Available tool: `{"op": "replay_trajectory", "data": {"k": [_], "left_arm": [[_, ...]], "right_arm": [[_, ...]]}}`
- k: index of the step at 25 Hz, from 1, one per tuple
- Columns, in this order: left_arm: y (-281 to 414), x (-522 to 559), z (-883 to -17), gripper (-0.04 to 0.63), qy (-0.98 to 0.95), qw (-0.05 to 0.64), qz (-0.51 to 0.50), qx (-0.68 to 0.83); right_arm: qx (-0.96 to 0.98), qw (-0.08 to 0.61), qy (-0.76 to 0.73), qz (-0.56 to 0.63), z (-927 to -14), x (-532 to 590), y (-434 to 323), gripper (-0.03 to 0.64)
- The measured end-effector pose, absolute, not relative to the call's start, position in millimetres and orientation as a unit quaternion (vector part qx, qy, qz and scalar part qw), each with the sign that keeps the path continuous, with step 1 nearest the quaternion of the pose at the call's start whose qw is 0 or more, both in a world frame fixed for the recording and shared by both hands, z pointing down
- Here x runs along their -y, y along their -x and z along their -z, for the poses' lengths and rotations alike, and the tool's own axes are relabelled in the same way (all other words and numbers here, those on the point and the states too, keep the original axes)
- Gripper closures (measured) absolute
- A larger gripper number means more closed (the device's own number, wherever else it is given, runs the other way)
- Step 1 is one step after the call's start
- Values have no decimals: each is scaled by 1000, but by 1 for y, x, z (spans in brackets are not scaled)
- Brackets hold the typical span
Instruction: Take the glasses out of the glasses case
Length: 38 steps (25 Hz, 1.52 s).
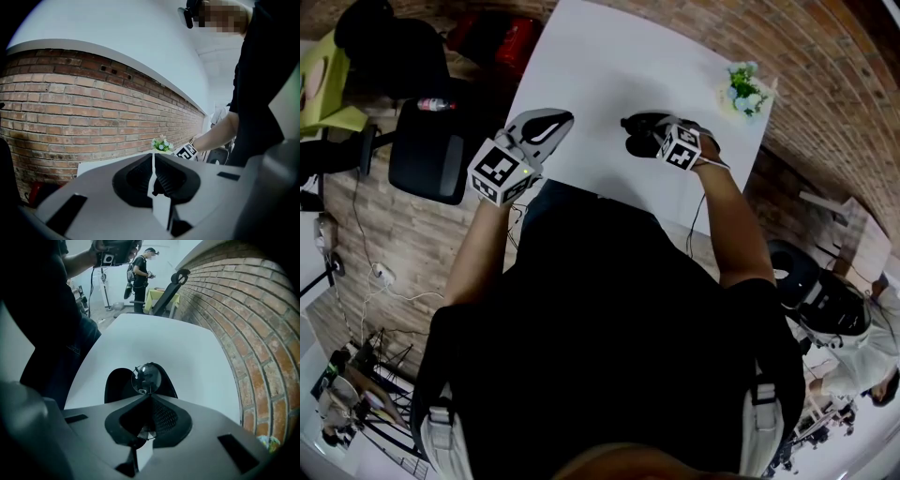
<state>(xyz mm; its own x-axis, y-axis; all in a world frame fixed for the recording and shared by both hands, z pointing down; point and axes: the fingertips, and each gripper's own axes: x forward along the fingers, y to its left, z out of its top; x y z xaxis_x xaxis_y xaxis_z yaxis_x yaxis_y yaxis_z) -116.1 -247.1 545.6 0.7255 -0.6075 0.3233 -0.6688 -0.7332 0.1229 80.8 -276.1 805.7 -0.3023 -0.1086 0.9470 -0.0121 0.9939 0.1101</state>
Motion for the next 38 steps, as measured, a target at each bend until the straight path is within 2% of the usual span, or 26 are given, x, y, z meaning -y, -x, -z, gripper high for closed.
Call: {"op": "replay_trajectory", "data": {"k": [38], "left_arm": [[62, 170, -474, 572, -940, 67, -134, 307]], "right_arm": [[835, 526, -154, 47, -673, 236, -115, 594]]}}
